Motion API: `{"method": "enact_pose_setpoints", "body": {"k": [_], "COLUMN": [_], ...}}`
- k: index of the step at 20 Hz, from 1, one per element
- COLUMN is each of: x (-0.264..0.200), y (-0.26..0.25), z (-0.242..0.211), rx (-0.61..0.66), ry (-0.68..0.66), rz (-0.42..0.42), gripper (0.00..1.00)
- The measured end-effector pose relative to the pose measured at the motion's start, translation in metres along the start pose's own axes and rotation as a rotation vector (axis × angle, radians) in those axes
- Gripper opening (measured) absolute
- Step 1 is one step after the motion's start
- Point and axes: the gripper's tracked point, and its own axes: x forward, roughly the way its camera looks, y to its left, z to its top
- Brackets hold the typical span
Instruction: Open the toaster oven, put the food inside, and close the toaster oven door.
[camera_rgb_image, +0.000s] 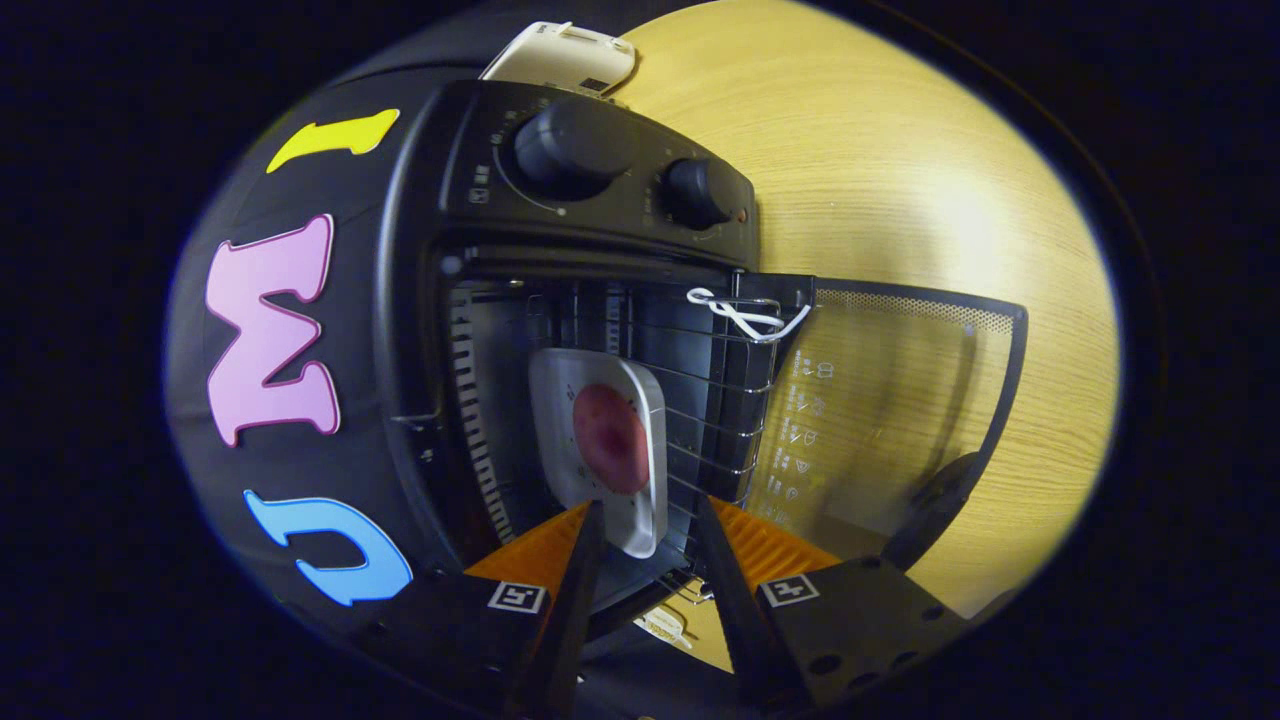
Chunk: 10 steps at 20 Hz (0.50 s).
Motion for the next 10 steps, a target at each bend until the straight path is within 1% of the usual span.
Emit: {"method": "enact_pose_setpoints", "body": {"k": [4, 5, 6, 7, 10], "x": [-0.049, -0.062, -0.07, -0.082, -0.112], "y": [0.0, -0.003, -0.006, -0.019, -0.047], "z": [-0.013, -0.015, -0.019, -0.018, -0.009], "rx": [-0.078, -0.105, -0.137, -0.185, -0.395], "ry": [0.093, 0.115, 0.143, 0.175, 0.185], "rz": [0.038, 0.042, 0.04, 0.011, -0.044], "gripper": [0.63, 0.66, 0.82, 0.98, 0.99]}}
